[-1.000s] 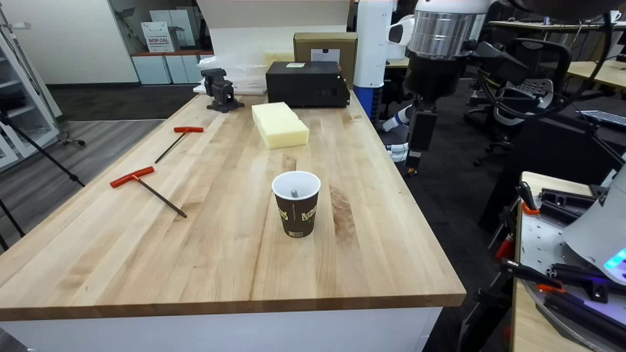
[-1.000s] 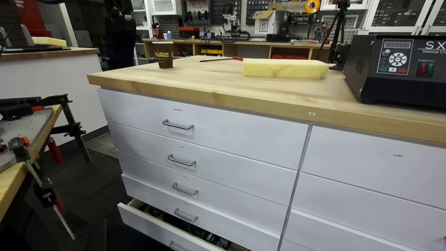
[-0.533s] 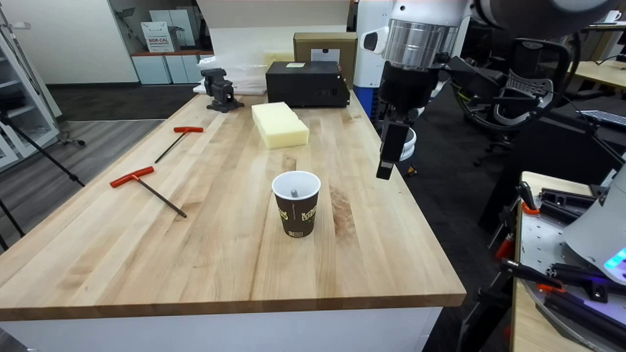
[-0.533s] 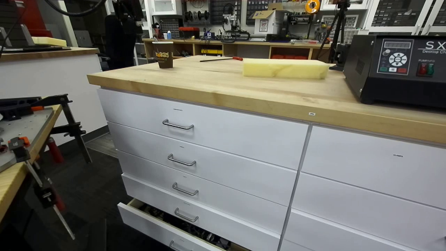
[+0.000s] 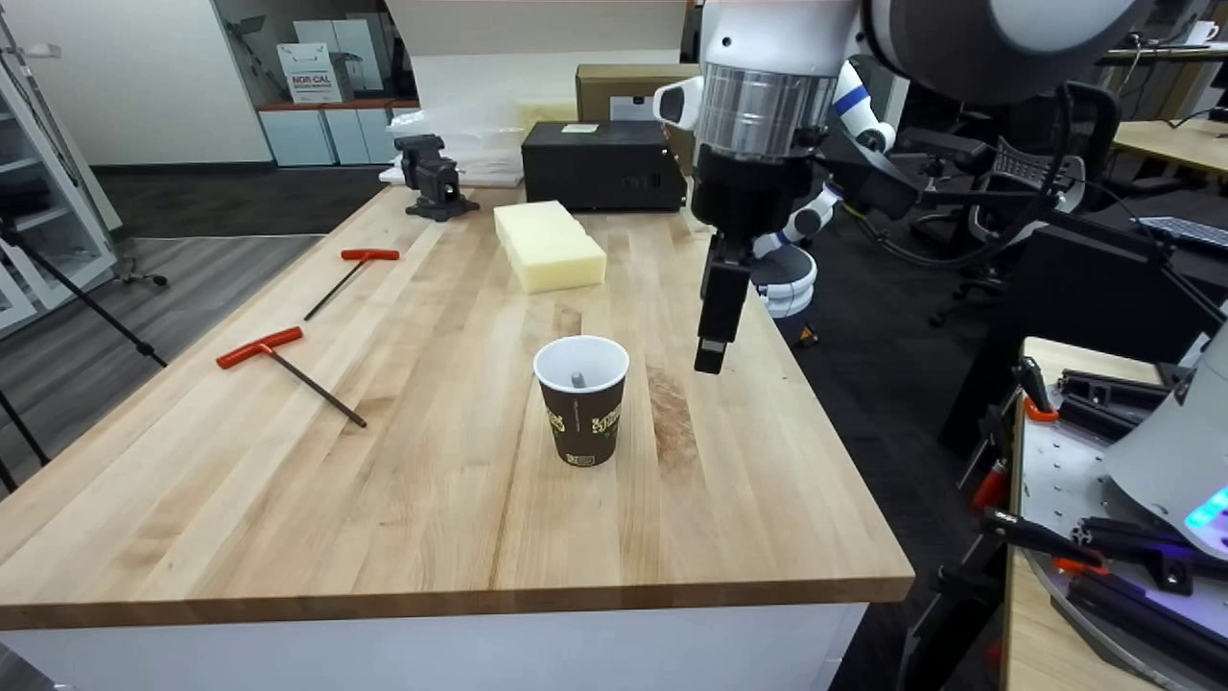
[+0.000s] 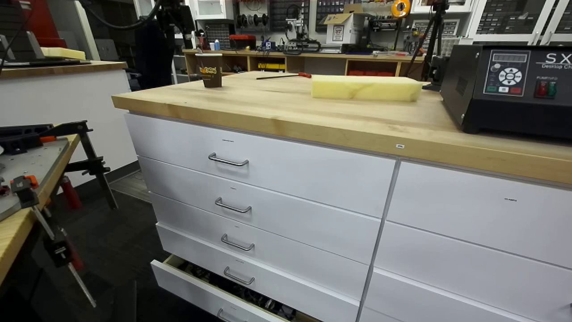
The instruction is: Take the pen out of the cup and put it on the counter
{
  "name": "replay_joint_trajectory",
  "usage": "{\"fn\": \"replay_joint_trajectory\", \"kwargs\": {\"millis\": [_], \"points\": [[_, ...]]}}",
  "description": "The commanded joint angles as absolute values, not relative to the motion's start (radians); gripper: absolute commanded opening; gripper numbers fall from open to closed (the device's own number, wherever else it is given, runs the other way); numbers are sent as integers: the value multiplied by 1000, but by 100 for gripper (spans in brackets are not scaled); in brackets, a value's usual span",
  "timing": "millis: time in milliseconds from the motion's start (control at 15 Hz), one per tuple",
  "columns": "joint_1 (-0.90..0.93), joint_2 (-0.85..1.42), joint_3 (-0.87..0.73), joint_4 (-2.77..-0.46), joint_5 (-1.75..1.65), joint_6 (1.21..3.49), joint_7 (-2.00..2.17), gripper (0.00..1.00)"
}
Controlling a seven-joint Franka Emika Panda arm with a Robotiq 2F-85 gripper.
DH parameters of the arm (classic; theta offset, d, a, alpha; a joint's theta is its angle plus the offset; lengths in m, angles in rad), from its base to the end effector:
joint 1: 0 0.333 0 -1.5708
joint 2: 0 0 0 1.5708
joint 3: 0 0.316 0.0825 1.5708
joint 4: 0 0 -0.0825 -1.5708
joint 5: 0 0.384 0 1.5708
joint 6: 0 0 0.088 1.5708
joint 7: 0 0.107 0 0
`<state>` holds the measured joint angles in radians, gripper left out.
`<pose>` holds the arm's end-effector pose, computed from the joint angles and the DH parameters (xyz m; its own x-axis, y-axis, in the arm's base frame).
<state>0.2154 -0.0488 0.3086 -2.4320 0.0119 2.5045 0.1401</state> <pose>0.4255 0.2456 0.3339 0.9241 0.3634 0.1186 0.3671 -0.9301 -0.0100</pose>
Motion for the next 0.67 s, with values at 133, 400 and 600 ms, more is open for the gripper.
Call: {"fn": "replay_joint_trajectory", "kwargs": {"millis": [133, 400, 600], "points": [[267, 96, 309, -2273, -44, 2514, 251, 100], [314, 183, 298, -2167, -89, 2515, 298, 100], [339, 232, 280, -2107, -125, 2506, 317, 100]]}}
